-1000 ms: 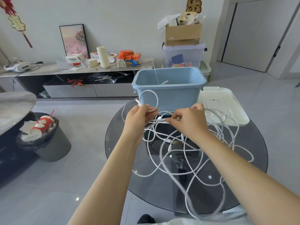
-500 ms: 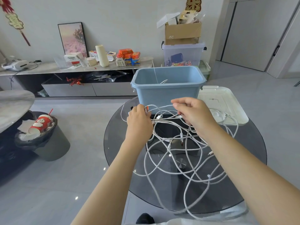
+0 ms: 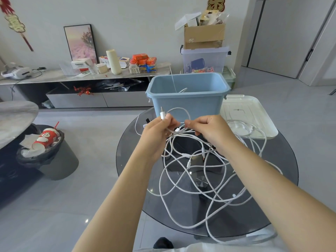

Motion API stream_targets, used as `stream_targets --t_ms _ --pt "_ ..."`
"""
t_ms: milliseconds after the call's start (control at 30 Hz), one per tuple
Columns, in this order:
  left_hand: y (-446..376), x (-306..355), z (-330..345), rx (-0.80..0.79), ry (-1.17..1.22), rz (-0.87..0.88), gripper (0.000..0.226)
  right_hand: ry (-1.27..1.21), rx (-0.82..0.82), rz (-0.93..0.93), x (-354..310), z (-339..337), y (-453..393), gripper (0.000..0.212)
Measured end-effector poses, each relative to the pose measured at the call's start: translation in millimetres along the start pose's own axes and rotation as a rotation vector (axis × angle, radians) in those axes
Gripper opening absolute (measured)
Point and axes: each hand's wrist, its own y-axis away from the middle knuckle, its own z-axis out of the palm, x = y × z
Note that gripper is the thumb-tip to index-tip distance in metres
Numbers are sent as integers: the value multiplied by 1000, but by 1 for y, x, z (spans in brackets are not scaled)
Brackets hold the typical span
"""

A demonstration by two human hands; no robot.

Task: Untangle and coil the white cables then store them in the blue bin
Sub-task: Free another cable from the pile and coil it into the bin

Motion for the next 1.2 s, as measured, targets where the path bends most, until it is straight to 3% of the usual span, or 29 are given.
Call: stream_targets --t_ms 67,167,267,367,567,633,767,933,1033,1200 --pt "-1 3 0 -35 232 -39 27 13 11 -17 -1 3 0 24" --pt "1 6 -1 -75 375 -50 23 -42 30 3 -3 4 -1 17" --pt "3 6 1 -62 383 -18 24 -271 -29 108 -7 5 0 20" --pt "3 4 7 -3 312 0 31 -327 -66 147 -9 7 1 21" --pt "-3 6 6 3 492 -142 34 -12 30 -3 -2 8 -1 17" --pt "-7 7 -3 0 510 -178 34 126 4 33 3 -2 -6 18" --pt "-13 8 -23 47 366 -185 29 327 -229 265 13 -28 -14 41" --pt "-9 10 -25 -21 79 -208 28 -41 -389 459 20 -43 -20 40" --pt "-6 9 -22 -39 -93 -205 28 -60 -407 507 20 -48 -22 32" --pt "-3 12 -24 8 -182 -214 29 -51 -409 536 21 -50 -21 32"
